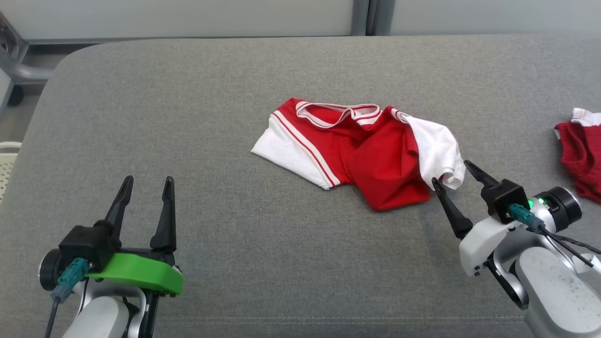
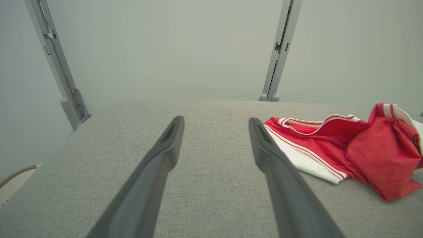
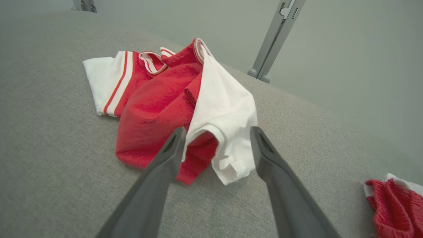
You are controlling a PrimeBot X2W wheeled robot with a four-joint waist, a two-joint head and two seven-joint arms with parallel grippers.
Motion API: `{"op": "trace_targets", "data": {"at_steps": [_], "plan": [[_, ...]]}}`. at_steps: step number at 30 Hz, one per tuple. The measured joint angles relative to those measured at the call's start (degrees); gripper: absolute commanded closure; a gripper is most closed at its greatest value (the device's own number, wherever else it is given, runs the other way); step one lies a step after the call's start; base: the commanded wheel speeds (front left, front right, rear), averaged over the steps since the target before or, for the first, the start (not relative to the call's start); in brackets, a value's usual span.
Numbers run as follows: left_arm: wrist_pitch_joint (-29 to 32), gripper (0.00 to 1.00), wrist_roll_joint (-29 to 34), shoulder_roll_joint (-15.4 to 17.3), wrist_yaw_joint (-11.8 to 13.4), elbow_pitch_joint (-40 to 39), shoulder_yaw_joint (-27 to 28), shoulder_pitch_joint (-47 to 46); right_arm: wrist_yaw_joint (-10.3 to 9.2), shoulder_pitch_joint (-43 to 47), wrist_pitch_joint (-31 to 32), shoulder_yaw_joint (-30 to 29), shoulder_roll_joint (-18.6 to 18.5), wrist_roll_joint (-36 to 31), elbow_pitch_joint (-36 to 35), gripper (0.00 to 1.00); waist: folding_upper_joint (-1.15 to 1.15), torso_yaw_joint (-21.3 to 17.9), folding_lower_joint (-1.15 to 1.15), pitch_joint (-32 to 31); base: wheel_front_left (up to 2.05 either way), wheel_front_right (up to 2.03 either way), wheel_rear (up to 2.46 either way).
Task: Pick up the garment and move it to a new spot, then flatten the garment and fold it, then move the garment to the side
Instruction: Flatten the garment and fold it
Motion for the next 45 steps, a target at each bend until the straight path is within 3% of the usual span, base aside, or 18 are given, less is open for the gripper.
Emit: {"op": "trace_targets", "data": {"at_steps": [5, 6, 7, 8, 14, 22, 35, 36, 37, 45], "plan": [[0.00, 0.00, 0.99, -1.15, -1.32, 1.29, 0.31, -2.22, 0.00, -4.94, -0.19, 3.39, -1.87, -0.49, 5.46, 0.00, 0.00, 1.54, 0.00, 2.89, 0.00, 0.00, 0.00], [0.00, 0.00, 1.22, -1.51, -1.46, 1.51, 0.52, -2.38, 0.00, -5.72, -0.51, 3.66, -1.92, -0.49, 6.24, 0.04, 0.00, 1.80, 0.00, 3.38, 0.00, 0.00, 0.00], [0.00, 0.00, 1.36, -1.81, -1.66, 1.75, 0.71, -2.53, 0.00, -6.47, -0.68, 3.93, -1.91, -0.49, 7.01, 0.65, 0.00, 2.04, 0.00, 3.84, 0.00, 0.00, 0.00], [0.00, 0.00, 1.59, -2.04, -1.87, 1.91, 0.90, -2.61, 0.00, -7.08, -0.71, 4.12, -1.91, -0.49, 7.77, 1.00, 0.00, 2.25, 0.00, 4.24, 0.00, 0.00, 0.00], [0.00, 0.00, 2.89, -3.36, -2.83, 2.70, 2.37, -3.05, 0.00, -8.98, -2.89, 2.07, -1.47, 0.90, 9.10, 1.00, 0.00, 2.61, 0.00, 5.95, 0.00, 0.00, 0.00], [0.00, 0.00, 5.00, -4.36, -4.54, 2.45, 2.96, -5.39, 0.00, -15.17, -3.98, -6.50, -1.91, 4.02, 9.09, 1.00, 0.00, 1.58, 0.00, 8.16, 0.00, 0.00, 0.00], [0.00, 0.00, 7.84, -8.44, -7.98, 3.88, 0.76, -11.63, 0.00, -29.55, -4.46, -18.18, -2.92, 11.70, 29.15, 0.98, 0.00, 4.54, 0.00, 13.96, 0.00, 0.00, 0.00], [0.00, 0.00, 7.95, -8.71, -8.18, 4.07, 0.76, -11.83, 0.01, -30.38, -4.76, -19.08, -3.02, 11.76, 30.77, 0.62, 0.00, 4.84, 0.00, 14.36, 0.00, 0.00, 0.00], [0.00, 0.00, 8.21, -8.99, -8.42, 4.23, 0.76, -12.07, 0.01, -31.15, -5.34, -20.38, -2.94, 12.29, 32.32, 0.00, 0.00, 5.14, 0.01, 14.73, 0.00, 0.00, 0.00], [0.00, 0.00, 9.87, -9.59, -9.02, 4.98, 2.05, -12.27, 0.00, -32.57, -8.15, -20.96, -1.01, 13.18, 34.54, 0.00, 0.00, 5.38, 0.01, 15.57, 0.00, 0.00, 0.00]]}}
